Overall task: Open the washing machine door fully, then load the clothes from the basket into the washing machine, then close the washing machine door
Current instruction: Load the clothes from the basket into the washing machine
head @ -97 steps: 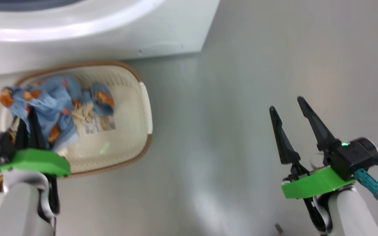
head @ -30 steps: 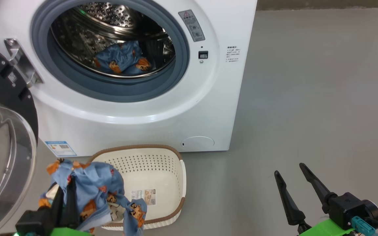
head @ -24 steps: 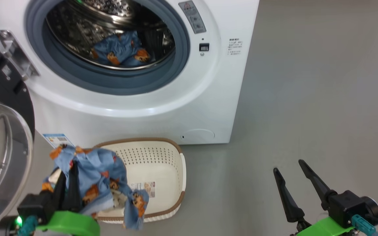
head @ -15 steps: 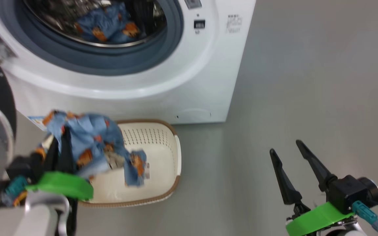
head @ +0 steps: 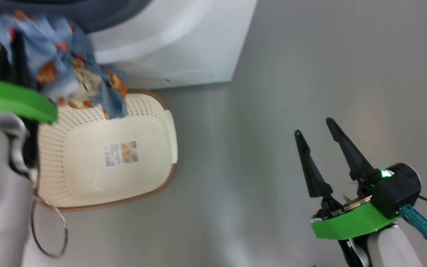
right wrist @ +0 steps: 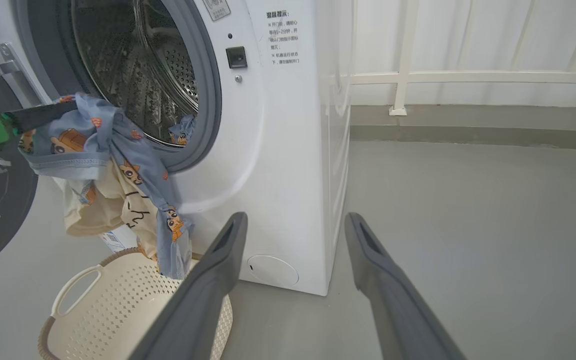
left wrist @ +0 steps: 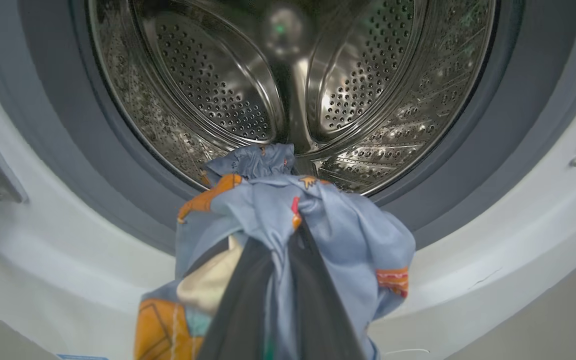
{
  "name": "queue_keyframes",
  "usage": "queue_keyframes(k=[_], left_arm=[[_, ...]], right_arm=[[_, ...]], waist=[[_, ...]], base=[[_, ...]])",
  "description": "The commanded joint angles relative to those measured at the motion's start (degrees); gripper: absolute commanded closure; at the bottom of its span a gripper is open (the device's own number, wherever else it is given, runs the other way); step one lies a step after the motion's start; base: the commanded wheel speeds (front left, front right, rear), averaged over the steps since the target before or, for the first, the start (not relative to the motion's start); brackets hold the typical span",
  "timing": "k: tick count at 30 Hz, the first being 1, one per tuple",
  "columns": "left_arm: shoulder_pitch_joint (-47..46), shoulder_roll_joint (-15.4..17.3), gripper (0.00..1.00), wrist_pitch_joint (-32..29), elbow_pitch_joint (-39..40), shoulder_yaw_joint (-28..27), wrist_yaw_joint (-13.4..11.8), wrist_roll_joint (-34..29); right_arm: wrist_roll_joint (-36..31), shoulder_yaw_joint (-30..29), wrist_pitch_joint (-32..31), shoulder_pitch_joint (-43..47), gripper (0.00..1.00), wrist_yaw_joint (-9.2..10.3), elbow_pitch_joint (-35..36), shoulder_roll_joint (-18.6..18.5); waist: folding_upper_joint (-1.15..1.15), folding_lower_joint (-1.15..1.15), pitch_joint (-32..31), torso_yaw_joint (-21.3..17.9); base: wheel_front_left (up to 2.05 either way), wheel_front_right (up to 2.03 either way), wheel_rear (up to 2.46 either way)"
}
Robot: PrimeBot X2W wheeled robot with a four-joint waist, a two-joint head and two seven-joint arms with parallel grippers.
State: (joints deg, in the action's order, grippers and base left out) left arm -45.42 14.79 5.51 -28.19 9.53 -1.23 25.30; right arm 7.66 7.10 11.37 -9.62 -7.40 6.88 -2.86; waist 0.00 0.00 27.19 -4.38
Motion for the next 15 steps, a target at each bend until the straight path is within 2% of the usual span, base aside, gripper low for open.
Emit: queue_keyframes(k=[1, 7, 15], left_arm=[[-1.7, 2.9, 1.0, -0.2, 1.1, -1.7, 0.2, 0.1], [-11.0, 6.4, 1.0, -5.8, -1.9, -1.9, 1.5, 0.4], [-21.9, 12.0, 1.0, -17.0, -6.2, -2.7, 3.3, 2.3]], right_arm=[[0.5, 1.7, 0.5, -0.4, 0.0, -0.09, 1.1, 0.0], [3.1, 3.3, 2.7, -2.6, 0.0, -0.09, -0.5, 0.0], [6.5, 5.9, 3.6, -5.0, 0.0, -0.09, -2.6, 0.0]], waist=[[0.0, 0.0, 6.0, -5.6], [0.0, 0.0, 9.9, -9.5], [0.0, 0.0, 13.3, -14.6]], base=[[0.0, 0.0, 0.0], [0.0, 0.0, 0.0], [0.0, 0.0, 0.0]])
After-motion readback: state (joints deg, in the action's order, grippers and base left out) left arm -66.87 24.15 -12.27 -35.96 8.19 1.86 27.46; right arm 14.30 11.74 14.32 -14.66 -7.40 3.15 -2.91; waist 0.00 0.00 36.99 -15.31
